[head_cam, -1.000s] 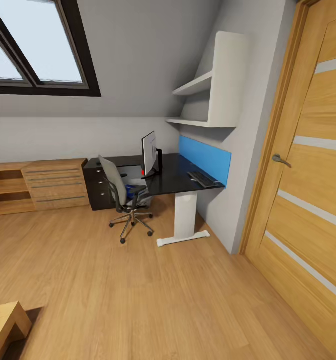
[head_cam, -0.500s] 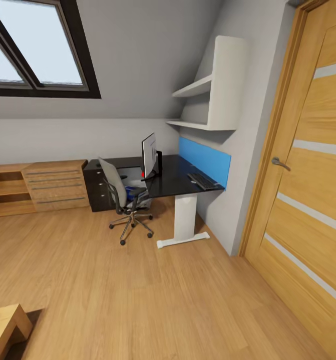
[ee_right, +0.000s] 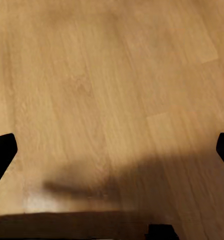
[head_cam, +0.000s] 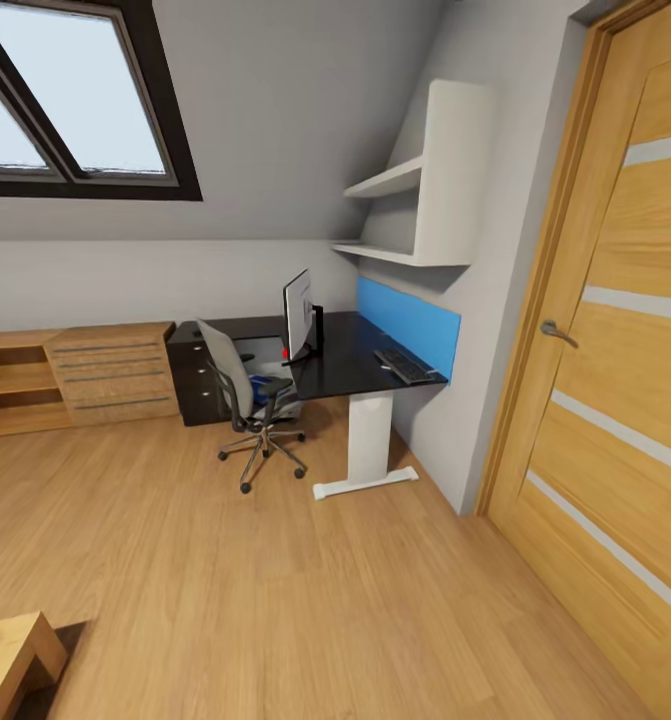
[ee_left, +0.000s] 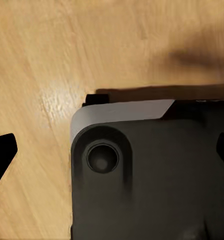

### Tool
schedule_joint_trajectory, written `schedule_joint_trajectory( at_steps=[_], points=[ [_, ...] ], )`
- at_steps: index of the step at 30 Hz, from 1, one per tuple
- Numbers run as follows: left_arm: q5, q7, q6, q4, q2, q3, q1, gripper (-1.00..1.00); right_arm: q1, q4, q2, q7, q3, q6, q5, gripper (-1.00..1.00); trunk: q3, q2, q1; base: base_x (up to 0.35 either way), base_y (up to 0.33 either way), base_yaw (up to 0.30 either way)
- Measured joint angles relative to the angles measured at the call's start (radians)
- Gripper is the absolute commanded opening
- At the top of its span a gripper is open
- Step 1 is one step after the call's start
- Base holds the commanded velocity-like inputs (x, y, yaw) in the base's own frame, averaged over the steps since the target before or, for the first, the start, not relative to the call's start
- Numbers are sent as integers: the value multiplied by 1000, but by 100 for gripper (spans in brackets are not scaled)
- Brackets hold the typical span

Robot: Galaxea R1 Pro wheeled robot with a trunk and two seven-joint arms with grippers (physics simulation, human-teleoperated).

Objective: In the bedroom, organize the workspace by keeping the computer under the desk, ensuring the monitor is on the desk, placing the keyboard on the desk next to the monitor, placing the mouse on the desk next to the keyboard, moving the folder from the swivel chair onto the desk next to the mouse, stacking the notebook on top of the folder with the pen on top of the notebook, and positioning the swivel chair next to the desk.

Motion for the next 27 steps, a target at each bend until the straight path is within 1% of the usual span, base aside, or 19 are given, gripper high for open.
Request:
schedule_joint_trajectory(
  at_steps=[2, 3, 6, 7, 8, 9, 12, 15, 16, 17, 23, 27],
  points=[
    [2, 2, 1, -62, 5, 0, -1, 100, -23, -9, 14, -14, 0, -80, -1, 100, 6, 14, -8, 0, 0, 0],
    [3, 2, 2, -92, 6, 1, -3, 100, -47, -11, 19, -27, 0, -103, -1, 100, 10, 21, -11, 0, 0, 0],
    [7, 3, 1, -145, 7, 2, -15, 100, -105, -8, 24, -57, -1, -126, -2, 100, 19, 42, -23, 0, 0, 0],
    [35, 3, -1, -170, 7, 18, -22, 100, -146, 3, 20, -73, -2, -140, 0, 100, 22, 49, -27, 0, 0, 0],
    [49, 3, -2, -172, 8, 30, -23, 100, -155, 6, 18, -76, -3, -144, 0, 100, 25, 56, -31, 0, 0, 0],
    [79, 3, -6, -169, 8, 60, -24, 100, -164, 15, 12, -79, -3, -150, 0, 100, 28, 63, -35, 0, 0, 0],
    [123, -2, -38, -164, 7, 107, -26, 100, -173, 37, 5, -83, -4, -156, -1, 100, 38, 84, -46, 0, 0, 0],
    [148, -3, -109, -148, 7, 134, -27, 100, -177, 71, 2, -84, -4, -161, -1, 100, 47, 105, -58, 0, 0, 0],
    [158, -4, -169, -126, 7, 145, -27, 100, -178, 91, 2, -85, -4, -164, -1, 100, 47, 105, -58, 0, 0, 0],
    [162, -5, -202, -112, 7, 149, -27, 100, -179, 100, 2, -85, -3, -167, 0, 100, 47, 105, -58, 0, 0, 0],
    [171, -7, -388, -40, 8, 161, -27, 100, -181, 126, 3, -84, 0, -188, 3, 100, 47, 105, -58, 0, 0, 0],
    [173, -7, -475, -9, 9, 163, -27, 100, -181, 131, 3, -85, 1, -204, 2, 100, 47, 105, -58, 0, 0, 6]
  ],
)
